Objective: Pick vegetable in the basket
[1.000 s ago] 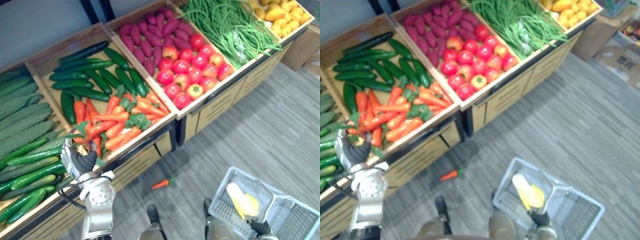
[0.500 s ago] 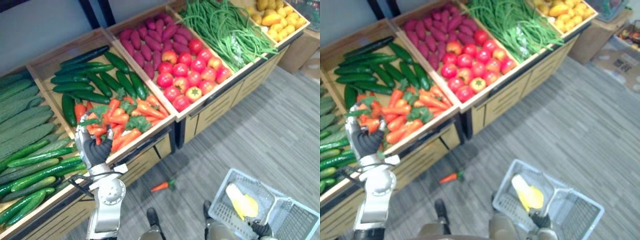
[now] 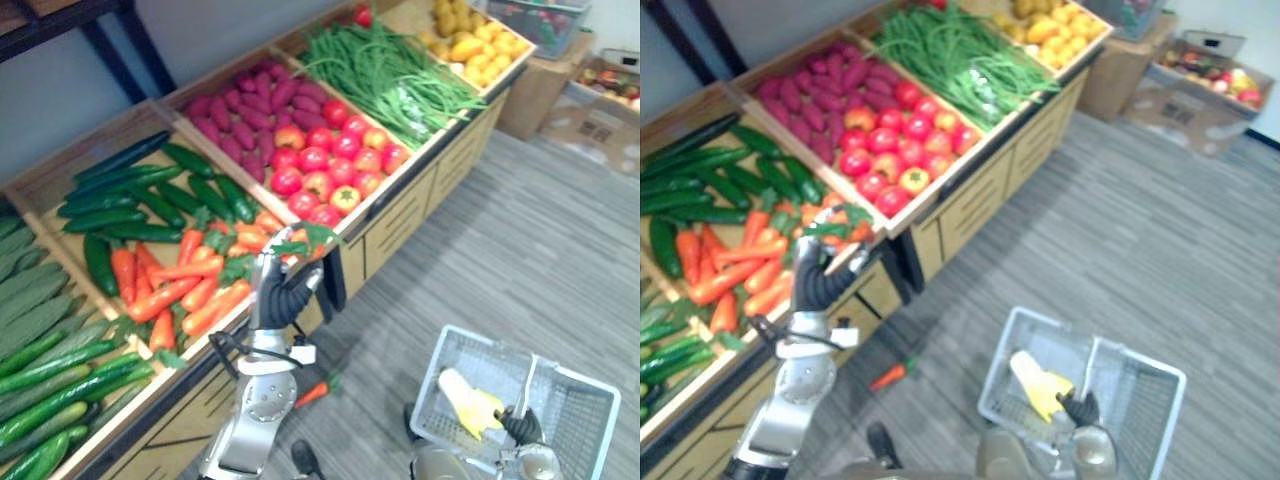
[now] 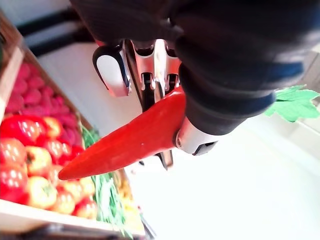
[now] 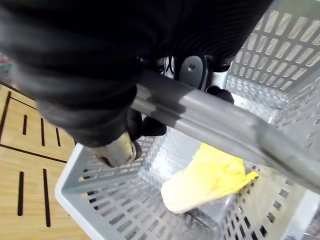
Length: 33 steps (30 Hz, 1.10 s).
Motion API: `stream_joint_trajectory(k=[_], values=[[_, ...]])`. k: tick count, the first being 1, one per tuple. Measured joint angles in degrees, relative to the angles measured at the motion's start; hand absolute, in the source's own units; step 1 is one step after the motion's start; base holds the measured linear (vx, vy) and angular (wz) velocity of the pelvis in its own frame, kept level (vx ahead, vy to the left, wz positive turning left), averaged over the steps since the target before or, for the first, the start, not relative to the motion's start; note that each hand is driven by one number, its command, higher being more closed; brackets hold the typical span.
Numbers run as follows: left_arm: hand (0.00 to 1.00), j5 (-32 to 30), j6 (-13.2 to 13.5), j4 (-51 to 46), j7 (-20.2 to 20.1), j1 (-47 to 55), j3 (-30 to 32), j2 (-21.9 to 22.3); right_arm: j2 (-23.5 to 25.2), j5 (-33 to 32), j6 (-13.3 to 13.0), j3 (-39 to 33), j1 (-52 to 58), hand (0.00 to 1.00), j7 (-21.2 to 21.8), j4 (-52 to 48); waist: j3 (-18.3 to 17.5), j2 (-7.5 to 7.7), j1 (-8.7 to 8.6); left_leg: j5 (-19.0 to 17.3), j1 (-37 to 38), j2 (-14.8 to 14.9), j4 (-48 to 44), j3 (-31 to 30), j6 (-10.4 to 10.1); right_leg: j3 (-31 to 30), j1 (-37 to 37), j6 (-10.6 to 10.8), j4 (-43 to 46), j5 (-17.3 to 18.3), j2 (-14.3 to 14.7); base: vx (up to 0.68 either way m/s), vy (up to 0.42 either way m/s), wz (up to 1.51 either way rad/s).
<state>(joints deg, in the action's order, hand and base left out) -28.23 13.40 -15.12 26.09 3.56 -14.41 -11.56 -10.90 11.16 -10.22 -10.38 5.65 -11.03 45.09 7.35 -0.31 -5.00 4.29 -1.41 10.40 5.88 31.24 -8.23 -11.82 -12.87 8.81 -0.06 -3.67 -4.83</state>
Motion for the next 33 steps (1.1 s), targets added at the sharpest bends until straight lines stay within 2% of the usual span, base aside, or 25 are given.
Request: stream_joint_trajectory(k=[6, 8, 13, 18, 28, 33], values=[[1.00, 0.0, -0.1, 6.5, -2.3, -1.1, -4.5, 0.2, -0.1, 0.1, 0.0, 1.5, 2.1, 1.00, 0.0, -12.0, -0.4, 0.28, -2.61, -2.0, 4.6, 0.3, 0.0, 8.0, -1.2, -7.5, -0.1, 0.3, 0.0, -0.5, 2.1, 0.06, -0.015, -0.62], [1.00, 0.1, -0.1, 8.0, -2.9, -2.6, -6.2, 0.3, -0.2, 0.1, 0.0, 1.8, 2.9, 1.00, 0.0, -15.2, -0.6, 0.41, -2.83, -2.5, 5.8, 0.3, -0.1, 10.1, -1.6, -9.4, -0.2, 0.5, 0.0, -0.6, 2.8, 0.06, -0.030, -0.69], [1.00, 0.6, -0.1, 15.6, -6.1, -6.4, -11.1, 1.3, -0.9, 0.1, 0.0, 2.5, 5.1, 1.00, 0.6, -26.8, -1.4, 1.29, -4.79, -4.0, 8.9, 0.2, -0.3, 15.7, -2.5, -14.5, -0.3, 0.7, 0.1, -1.3, 4.2, 0.02, -0.023, -0.53], [1.00, 0.6, -0.8, 24.2, -7.4, -9.6, -14.3, 3.6, -1.4, -0.3, -0.1, 4.0, 7.0, 1.00, 1.7, -32.4, -1.9, 2.00, -5.92, -4.9, 10.7, 0.3, -0.4, 18.3, -3.1, -16.9, 0.2, 1.0, 0.1, -1.5, 4.9, -0.01, -0.027, -0.29], [1.00, 0.6, -2.4, 40.2, -9.4, -12.7, -24.2, 11.8, -1.4, -2.3, -0.3, 7.0, 10.7, 1.00, 2.8, -35.9, -2.4, 2.05, -6.11, -5.1, 11.5, -0.1, -0.4, 18.4, -3.0, -17.1, 0.7, 1.0, 0.2, -1.4, 4.6, -0.04, -0.040, -0.02], [1.00, 0.5, -2.9, 47.4, -9.4, -14.0, -27.3, 12.6, -1.4, -2.7, -0.3, 8.9, 12.0, 1.00, 2.7, -36.7, -2.6, 2.05, -7.21, -5.2, 11.7, -0.2, -0.2, 18.2, -3.1, -17.0, 1.0, 1.3, 0.2, -1.2, 4.3, -0.05, -0.043, 0.02]])
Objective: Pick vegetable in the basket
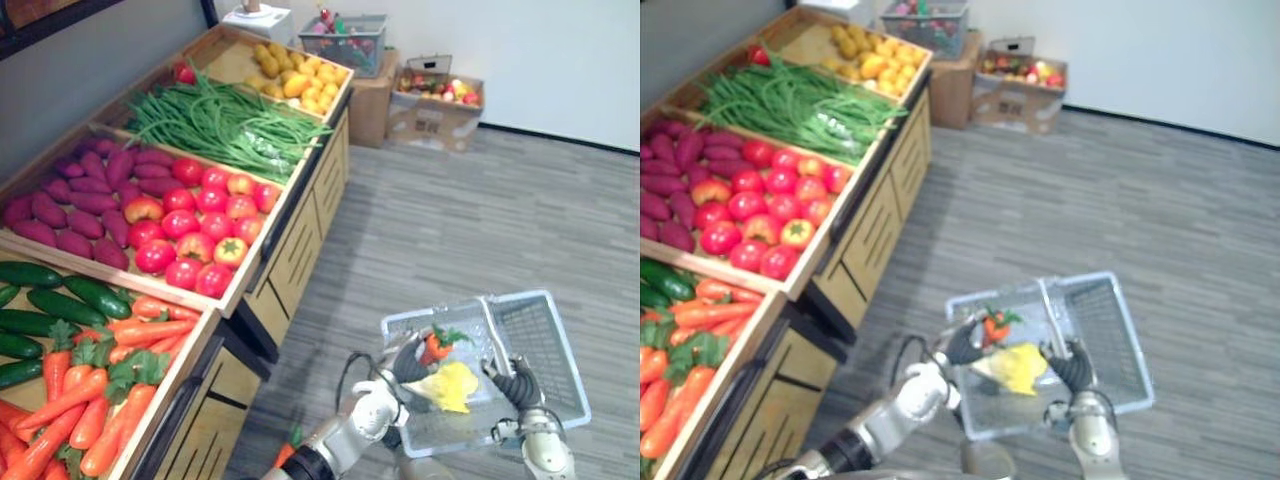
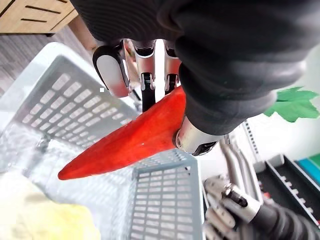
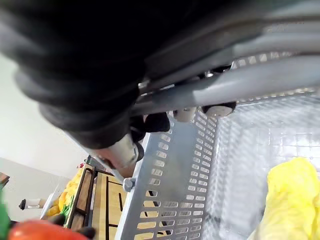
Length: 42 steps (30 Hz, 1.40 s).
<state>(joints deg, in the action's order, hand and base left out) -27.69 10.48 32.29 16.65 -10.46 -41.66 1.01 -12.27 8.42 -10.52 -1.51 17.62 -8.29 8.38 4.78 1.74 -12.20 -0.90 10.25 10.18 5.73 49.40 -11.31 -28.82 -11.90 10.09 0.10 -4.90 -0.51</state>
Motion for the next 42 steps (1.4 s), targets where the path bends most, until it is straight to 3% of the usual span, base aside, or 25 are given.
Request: stream_joint_trajectory(k=[9, 10, 19, 42], values=[[1.00, -0.3, -3.6, 7.1, 1.8, -0.9, -2.0, 0.0, 0.3, -2.0, 0.0, 2.1, 1.3, 1.00, -0.3, -0.4, -0.4, 0.31, -0.66, -0.1, -1.3, -1.2, 0.1, -1.5, 0.5, 0.8, -0.8, 0.0, 0.0, -0.1, -1.5, -0.03, -0.035, 0.06], [0.00, -0.3, -3.7, 7.8, 2.2, -0.9, -2.0, 0.0, 0.5, -2.2, 0.0, 2.1, 1.3, 1.00, -0.3, -0.4, -0.5, 0.43, -0.66, -0.1, -1.5, -1.4, 0.1, -1.6, 0.6, 0.9, -0.8, 0.0, -0.1, -0.1, -1.7, -0.01, -0.033, 0.10], [0.00, -0.7, -4.9, 10.2, 2.6, -1.6, -3.8, 0.0, 1.1, -2.2, 0.0, 2.3, 1.0, 1.00, -1.3, 0.7, -1.1, 1.29, -1.80, -0.4, -3.1, -2.6, 0.1, -5.0, 1.2, 3.0, -1.0, 0.4, -0.4, 0.2, -3.7, 0.00, -0.034, 0.14], [0.00, -0.7, -2.9, 3.6, -1.4, -3.5, -10.3, 0.0, 1.1, -2.1, 0.1, 2.3, 0.0, 1.00, -1.5, 6.9, -4.1, 2.25, -1.16, 0.7, -6.0, -3.1, 0.2, -12.7, 2.5, 9.7, 0.0, 1.0, 0.2, 1.1, -6.2, -0.02, -0.068, 0.17]])
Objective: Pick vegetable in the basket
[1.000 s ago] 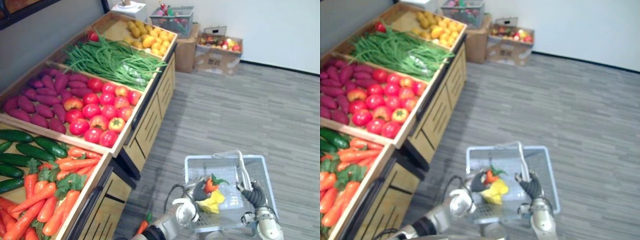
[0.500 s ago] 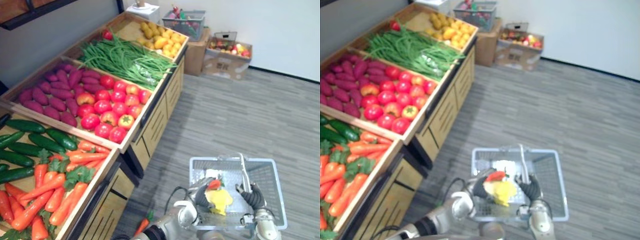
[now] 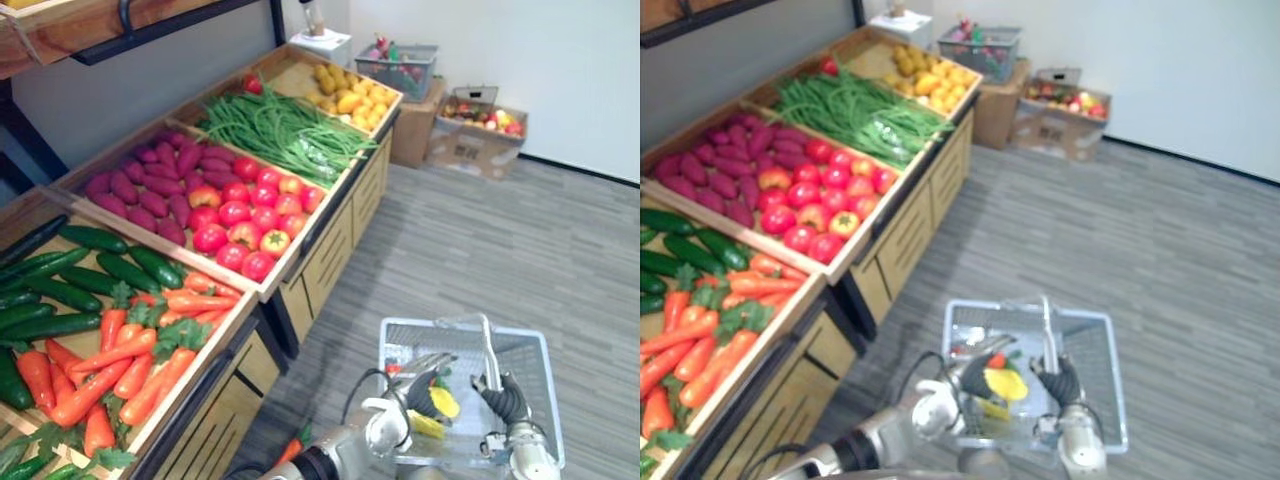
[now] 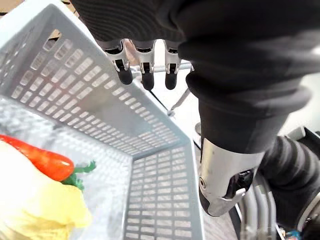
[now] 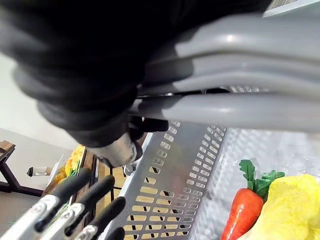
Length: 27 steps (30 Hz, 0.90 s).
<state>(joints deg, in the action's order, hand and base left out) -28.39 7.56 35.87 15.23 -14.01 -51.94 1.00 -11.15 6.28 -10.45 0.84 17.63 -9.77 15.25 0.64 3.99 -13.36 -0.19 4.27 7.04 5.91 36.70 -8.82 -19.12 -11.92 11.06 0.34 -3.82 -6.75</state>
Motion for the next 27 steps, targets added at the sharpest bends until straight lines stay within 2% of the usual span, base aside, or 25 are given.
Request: stream_joint_trajectory(k=[5, 8, 9, 11, 13, 14, 16, 18, 20, 22, 27], values=[[0.00, 0.2, 1.4, -5.2, -0.4, -0.3, -1.1, 0.0, 0.0, 0.0, 0.0, -0.1, 0.0, 1.00, -0.8, 1.7, -0.5, 0.08, 1.06, 0.5, -1.2, -0.1, 0.0, -1.9, 0.7, 1.7, 0.1, -0.3, 0.0, 0.0, -0.6, 0.00, -0.044, 0.20], [0.00, 1.2, 3.4, -15.8, -1.9, 0.7, -0.1, -1.3, 0.0, 0.1, -0.1, -1.5, -0.7, 1.00, -1.4, 5.1, -0.7, 0.15, 2.36, 1.1, -2.3, -0.2, 0.0, -4.3, 1.2, 4.0, 0.3, -0.4, -0.1, 0.1, -1.3, 0.00, -0.046, 0.39], [0.00, 1.2, 4.8, -21.1, -2.3, 2.3, 1.6, -2.7, 0.0, 0.5, -0.1, -2.3, -0.8, 1.00, -1.4, 6.6, -0.8, 0.05, 3.12, 1.2, -2.3, -0.1, 0.0, -4.9, 1.4, 4.6, 0.6, -0.4, -0.1, 0.2, -1.3, 0.00, -0.034, 0.20], [0.00, 3.0, 6.9, -27.8, -2.8, 6.6, 5.6, -5.9, 0.0, 0.6, -0.2, -3.4, -1.4, 1.00, -1.6, 9.2, -1.3, -0.47, 3.36, 1.4, -2.7, 0.0, 0.0, -6.6, 1.6, 6.2, 1.4, -0.5, 0.0, 0.6, -1.5, 0.01, -0.055, 0.40], [0.00, 4.6, 7.6, -32.9, -3.1, 12.7, 11.3, -9.5, 0.0, 0.6, -0.3, -4.7, -2.0, 1.00, -1.8, 13.1, -2.2, -0.66, 3.89, 1.8, -3.4, 0.3, 0.0, -8.0, 1.6, 7.5, 1.5, -0.7, 0.0, 0.8, -1.5, 0.01, -0.058, 0.41], [0.00, 5.8, 8.2, -34.5, -3.0, 16.9, 15.7, -12.1, 0.0, 0.6, -0.3, -5.6, -2.7, 1.00, -1.8, 15.9, -2.2, -0.78, 4.69, 2.1, -3.5, 0.2, 0.0, -9.0, 1.6, 8.7, 2.0, -0.9, -0.2, 0.9, -1.5, 0.00, -0.046, 0.47], [0.00, 5.8, 8.2, -33.8, -2.6, 22.6, 22.3, -15.1, 0.0, 0.6, -0.3, -7.3, -2.9, 1.00, -2.2, 19.7, -2.2, -1.02, 4.93, 2.5, -3.8, 0.3, -0.1, -11.4, 1.6, 11.0, 3.2, -1.3, -0.3, 1.1, -1.7, -0.01, -0.049, 0.55], [0.00, 5.7, 8.2, -30.3, -1.5, 26.9, 28.9, -17.3, -0.2, 0.6, -0.3, -8.4, -2.9, 1.00, -2.3, 23.2, -2.2, -1.11, 6.33, 2.9, -4.2, 0.4, -0.1, -13.5, 1.7, 13.3, 4.2, -1.8, -0.5, 1.5, -1.9, -0.02, -0.037, 0.52], [0.00, 5.4, 8.1, -23.8, -0.4, 29.1, 33.3, -17.5, -0.2, 0.6, -0.4, -9.1, -3.1, 1.00, -2.3, 26.0, -2.0, -1.45, 7.12, 3.1, -4.3, 0.3, -0.1, -15.2, 1.8, 15.3, 5.3, -2.4, -0.7, 2.1, -2.4, -0.03, -0.024, 0.49], [0.00, 4.6, 8.0, -12.8, 0.9, 30.6, 38.5, -16.8, -0.1, 0.5, -0.5, -9.8, -3.0, 1.00, -2.3, 28.8, -1.8, -1.74, 7.91, 3.0, -4.5, 0.0, 0.0, -17.2, 1.9, 17.4, 6.7, -2.2, -1.3, 2.7, -2.9, -0.02, -0.006, 0.43], [0.00, -0.4, 6.7, 2.6, 2.5, 32.3, 41.2, -17.0, -0.1, 0.4, -1.6, -12.9, -3.1, 1.00, -2.4, 33.0, -1.6, -2.32, 9.04, 3.0, -5.0, -0.3, 0.0, -19.2, 2.0, 19.4, 7.3, -2.4, -1.3, 3.3, -3.3, 0.00, -0.003, 0.24]])
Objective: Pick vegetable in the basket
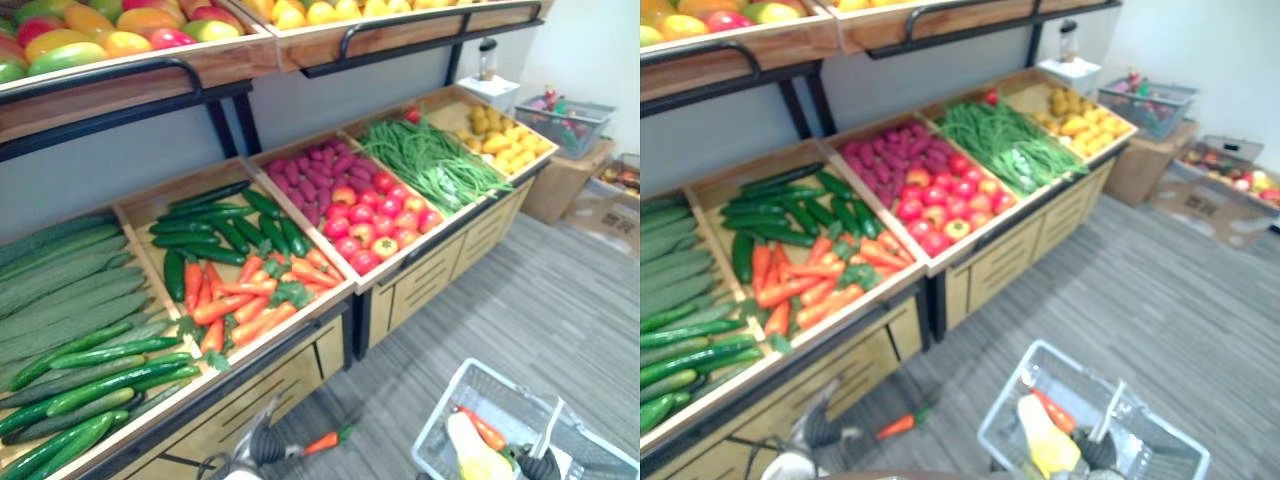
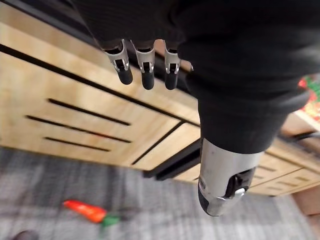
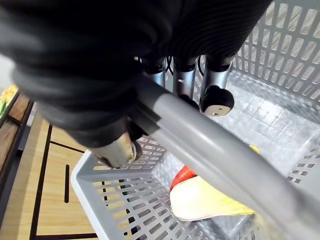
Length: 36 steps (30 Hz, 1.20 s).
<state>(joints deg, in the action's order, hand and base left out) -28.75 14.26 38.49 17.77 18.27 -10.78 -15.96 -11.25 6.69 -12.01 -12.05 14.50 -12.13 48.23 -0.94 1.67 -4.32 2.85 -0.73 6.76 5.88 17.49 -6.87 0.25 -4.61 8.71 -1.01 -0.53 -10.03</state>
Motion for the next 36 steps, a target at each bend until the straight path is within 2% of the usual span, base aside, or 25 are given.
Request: stream_joint_trajectory(k=[4, 10, 11, 14, 18, 23, 25, 26, 27, 28, 29, 30, 31, 32, 34, 35, 36], values=[[0.00, -4.2, -1.1, 12.2, 0.1, -0.7, 0.6, 0.3, 0.1, 0.0, 0.0, -1.8, -0.9, 1.00, 0.0, 2.5, 0.1, -0.27, -0.10, 0.0, 0.2, 0.1, 0.0, -0.4, -0.1, 0.6, 1.0, -0.4, -0.6, -0.2, 0.1, 0.03, -0.008, 0.05], [0.00, -6.2, -5.3, 21.1, -2.4, -3.2, 10.4, 4.5, 0.1, 0.2, 0.1, -3.7, -3.6, 1.00, 0.2, 4.4, 0.5, -1.16, -0.16, -0.9, 2.1, 0.5, 0.0, 1.5, -0.8, -1.0, 1.7, -0.6, -0.9, -0.1, 0.6, 0.03, -0.007, -0.17], [0.00, -6.2, -7.0, 21.7, -3.4, -3.5, 12.6, 5.3, 0.1, 0.2, 0.5, -4.0, -3.6, 1.00, 0.3, 4.5, 0.6, -1.28, -0.11, -1.1, 2.4, 0.7, 0.0, 2.2, -1.0, -1.4, 1.7, -0.6, -1.0, -0.1, 0.8, 0.03, -0.016, -0.19], [0.00, -6.0, -9.4, 22.6, -5.2, -3.5, 16.9, 6.8, 0.1, 1.7, 1.7, -6.1, -4.2, 1.00, 1.0, 5.2, 0.9, -1.62, -0.15, -1.6, 3.2, 1.1, 0.0, 3.0, -1.4, -2.4, 1.8, -0.7, -1.0, 0.0, 1.4, 0.04, -0.022, -0.20], [0.00, -3.2, -10.8, 22.8, -6.9, -3.5, 20.3, 7.8, 0.1, 2.3, 3.0, -8.4, -4.8, 1.00, 1.5, 7.4, 1.1, -1.52, -0.12, -2.2, 4.4, 1.6, -0.4, 4.2, -1.5, -3.3, 2.1, -0.4, -0.4, 0.3, 1.9, 0.06, -0.017, -0.14], [0.00, -0.8, -11.8, 23.0, -7.0, -6.6, 21.2, 7.8, 1.2, 2.3, 4.1, -10.7, -5.5, 1.00, 2.0, 7.1, 4.2, -0.30, -0.14, -7.7, 3.6, 2.8, -9.9, 5.6, -1.0, -4.8, 1.7, -0.4, 4.6, 2.2, 1.7, 0.02, 0.011, -0.21], [0.00, -0.6, -12.0, 23.1, -6.8, -7.8, 21.1, 7.7, 3.0, 2.3, 4.2, -10.2, -5.5, 1.00, 2.2, 3.7, 5.2, 0.89, -0.15, -10.0, 1.9, 2.9, -12.8, 10.6, -0.4, -9.8, -2.1, 1.4, 5.6, 0.8, 1.5, -0.06, 0.063, -1.02], [0.00, -0.6, -12.0, 23.0, -6.8, -8.2, 20.7, 7.7, 3.6, 2.3, 4.2, -9.8, -5.5, 1.00, 2.2, 3.0, 5.4, 1.22, -0.21, -10.8, 1.5, 3.4, -13.4, 12.0, -0.6, -10.5, -3.3, 1.7, 5.4, -0.4, 1.6, -0.14, 0.052, -1.33], [0.00, -0.6, -12.0, 22.9, -6.8, -9.0, 20.3, 7.8, 4.6, 2.3, 4.3, -9.4, -5.5, 1.00, 2.3, 1.8, 6.0, 1.25, -0.11, -11.5, 0.9, 4.7, -14.4, 15.6, 0.5, -9.7, -5.3, 1.8, 3.4, -5.6, 2.9, -0.17, 0.032, -1.52], [0.00, -0.6, -12.0, 22.9, -6.8, -9.7, 20.3, 8.5, 5.2, 2.2, 4.2, -8.6, -6.2, 1.00, 2.3, 1.5, 7.5, -1.14, 0.08, -11.0, 0.9, 7.4, -14.5, 19.8, 1.8, -5.6, -5.2, 0.6, -0.5, -11.5, 4.6, -0.17, 0.031, -1.49], [0.00, -0.6, -11.9, 22.4, -6.9, -9.9, 20.6, 8.6, 5.3, 2.2, 4.2, -8.6, -6.5, 1.00, 2.3, 1.4, 8.1, -0.75, -0.32, -10.8, 1.1, 8.3, -14.4, 21.1, 1.9, -0.9, -5.6, -2.2, 3.1, -9.5, 4.8, -0.14, 0.039, -1.34], [0.00, -0.6, -11.9, 21.6, -6.9, -10.0, 20.8, 8.6, 5.2, 2.0, 4.2, -8.9, -6.0, 1.00, 2.4, 0.9, 9.0, -0.58, -0.13, -10.0, 2.3, 9.0, -13.8, 23.7, 1.3, 6.9, -6.8, -6.3, 13.1, -3.3, 3.7, -0.05, 0.049, -1.17], [0.00, -0.6, -11.9, 20.8, -7.0, -9.6, 20.9, 8.3, 5.2, 2.0, 4.2, -8.8, -5.5, 1.00, 2.5, 1.2, 9.3, 0.22, 0.11, -9.5, 4.1, 9.4, -13.7, 26.6, 1.2, 11.8, -6.0, -7.3, 18.8, 0.5, 1.9, -0.01, 0.050, -1.17], [0.00, -0.6, -12.0, 20.8, -7.1, -9.4, 21.1, 8.0, 5.2, 2.1, 4.1, -8.5, -5.3, 1.00, 2.6, 1.5, 9.2, 0.44, 0.01, -9.5, 4.5, 9.8, -14.2, 27.9, 1.3, 13.4, -5.7, -7.6, 19.9, 1.1, 1.3, 0.01, -0.032, -1.12], [0.00, -0.4, -12.0, 20.8, -7.5, -9.6, 21.7, 7.4, 5.1, 2.3, 4.2, -7.7, -5.4, 1.00, 2.6, 2.1, 9.4, 1.04, -0.17, -9.5, 6.1, 9.8, -15.7, 31.1, 1.3, 16.4, -5.3, -7.7, 19.8, 0.8, 1.1, -0.05, -0.096, -1.04], [0.00, 0.7, -11.9, 20.9, -7.8, -9.8, 22.0, 8.0, 4.8, 2.4, 4.2, -7.0, -5.5, 1.00, 2.6, 2.5, 9.6, 1.26, -0.04, -10.1, 6.5, 9.7, -15.5, 32.0, 2.1, 16.0, -4.7, -9.1, 16.5, -0.9, 3.0, -0.11, -0.084, -1.09], [0.00, 1.0, -11.9, 21.0, -8.0, -9.8, 22.0, 8.3, 4.3, 2.4, 4.3, -6.6, -5.8, 1.00, 2.6, 2.9, 9.3, 0.47, 0.09, -10.5, 6.1, 8.5, -13.6, 31.1, 2.3, 14.5, -4.3, -7.9, 13.1, -2.5, 4.1, -0.18, -0.077, -1.59]])
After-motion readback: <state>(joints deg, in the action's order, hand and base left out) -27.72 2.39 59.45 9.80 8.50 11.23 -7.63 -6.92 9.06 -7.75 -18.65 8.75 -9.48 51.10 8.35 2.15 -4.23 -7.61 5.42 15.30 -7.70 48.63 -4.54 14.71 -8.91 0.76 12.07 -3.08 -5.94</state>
